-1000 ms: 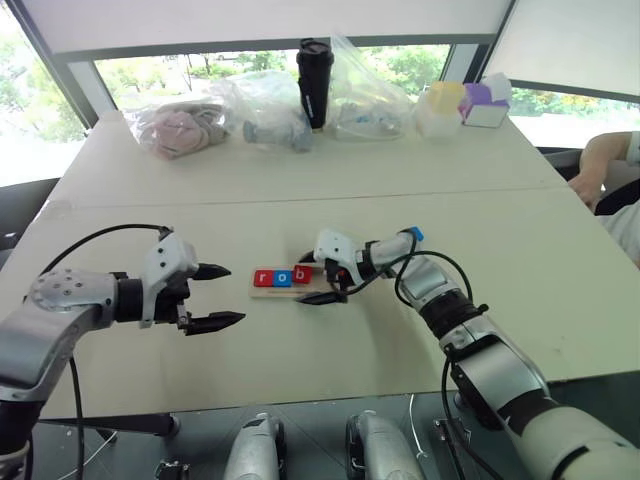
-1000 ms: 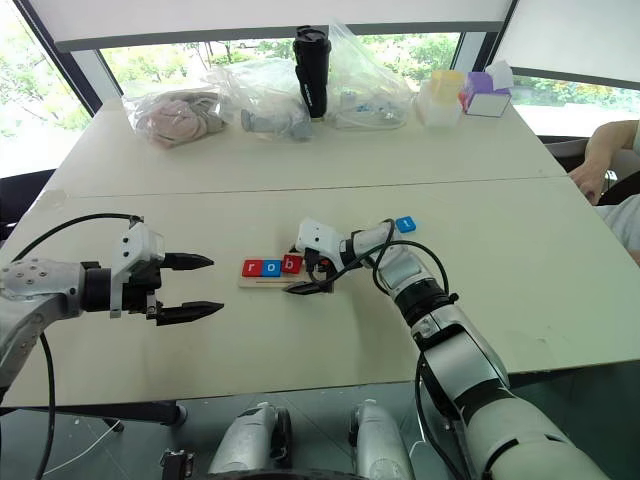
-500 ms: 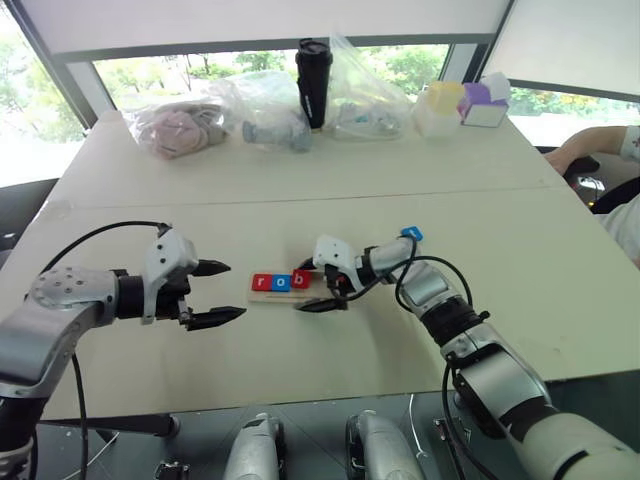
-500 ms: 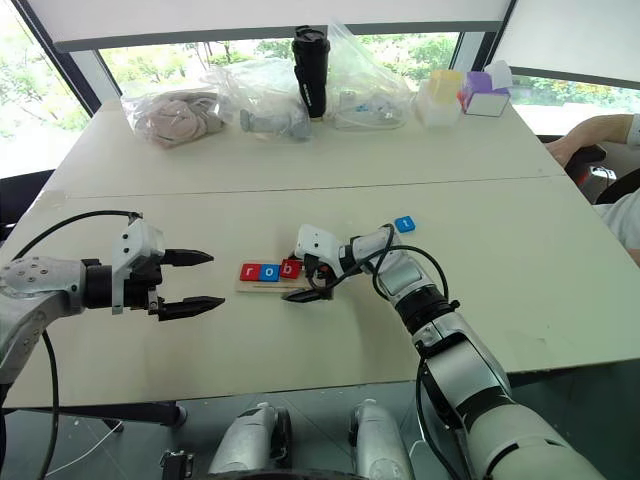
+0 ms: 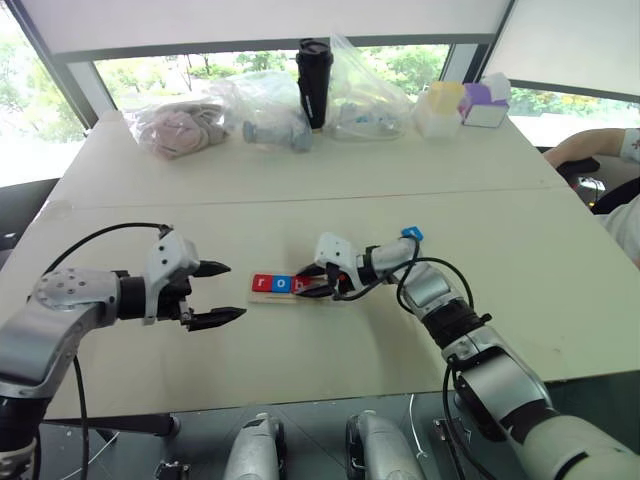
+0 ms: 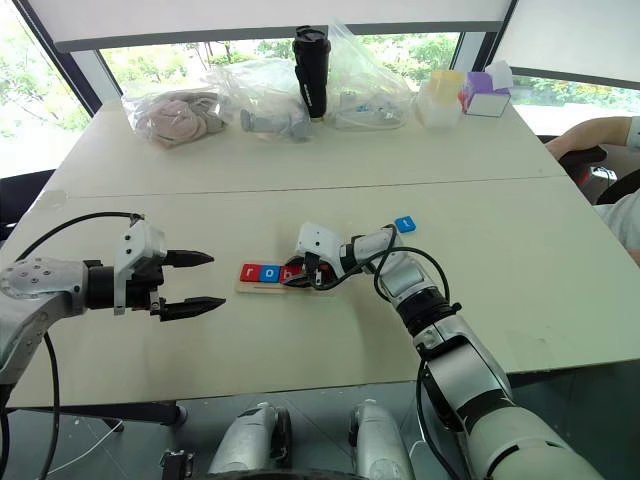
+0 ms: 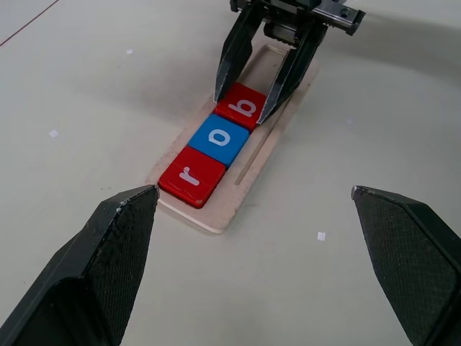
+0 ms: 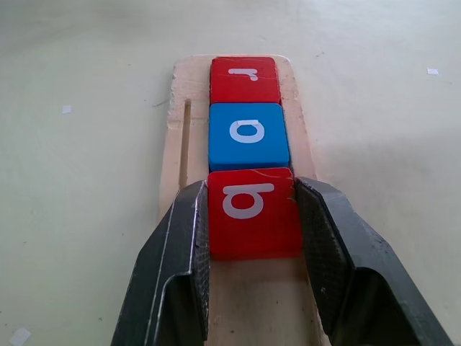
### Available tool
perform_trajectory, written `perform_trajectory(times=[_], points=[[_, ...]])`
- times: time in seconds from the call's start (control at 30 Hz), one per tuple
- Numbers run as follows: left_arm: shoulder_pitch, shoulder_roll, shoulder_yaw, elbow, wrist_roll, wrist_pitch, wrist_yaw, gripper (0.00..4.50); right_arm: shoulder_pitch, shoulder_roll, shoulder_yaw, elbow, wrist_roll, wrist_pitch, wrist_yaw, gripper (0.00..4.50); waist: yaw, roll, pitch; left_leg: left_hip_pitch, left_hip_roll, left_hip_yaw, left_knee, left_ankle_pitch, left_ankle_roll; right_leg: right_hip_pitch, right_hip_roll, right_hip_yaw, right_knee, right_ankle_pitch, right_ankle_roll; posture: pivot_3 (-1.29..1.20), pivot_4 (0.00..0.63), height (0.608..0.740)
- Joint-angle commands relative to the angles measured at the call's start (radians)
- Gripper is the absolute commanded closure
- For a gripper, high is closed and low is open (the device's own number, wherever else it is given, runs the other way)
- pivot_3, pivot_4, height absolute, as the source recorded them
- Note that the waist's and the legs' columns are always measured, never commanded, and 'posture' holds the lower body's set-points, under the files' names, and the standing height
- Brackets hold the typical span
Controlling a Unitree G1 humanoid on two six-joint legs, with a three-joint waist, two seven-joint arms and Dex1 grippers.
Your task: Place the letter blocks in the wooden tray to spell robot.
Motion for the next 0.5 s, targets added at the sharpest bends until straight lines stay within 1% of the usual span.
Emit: perform_trajectory(times=[0.03, 0.23, 0.5], points=[[-0.015, 0.001, 0.011, -0.008, 0.003, -0.016, 0.0, 0.0, 0.0, -0.002, -0.015, -0.029, 0.007, -0.008, -0.006, 3.32, 0.0, 0.0, 0.0, 0.0, 0.0, 0.0, 0.0, 0.0, 0.0, 0.0, 0.0, 0.0, 0.0, 0.0, 0.0, 0.0, 0.15, 0.74], [-0.02, -0.001, 0.007, -0.003, 0.007, -0.018, -0.001, 0.0, 0.008, -0.001, -0.016, -0.092, 0.02, 0.026, -0.003, 3.32, 0.0, 0.0, 0.0, 0.0, 0.0, 0.0, 0.0, 0.0, 0.0, 0.0, 0.0, 0.0, 0.0, 0.0, 0.0, 0.0, 0.15, 0.74], [-0.026, -0.003, 0.002, 0.005, 0.017, -0.025, -0.002, 0.0, 0.005, 0.015, -0.01, -0.051, 0.006, 0.029, -0.034, 3.32, 0.0, 0.0, 0.0, 0.0, 0.0, 0.0, 0.0, 0.0, 0.0, 0.0, 0.0, 0.0, 0.0, 0.0, 0.0, 0.0, 0.15, 0.74]])
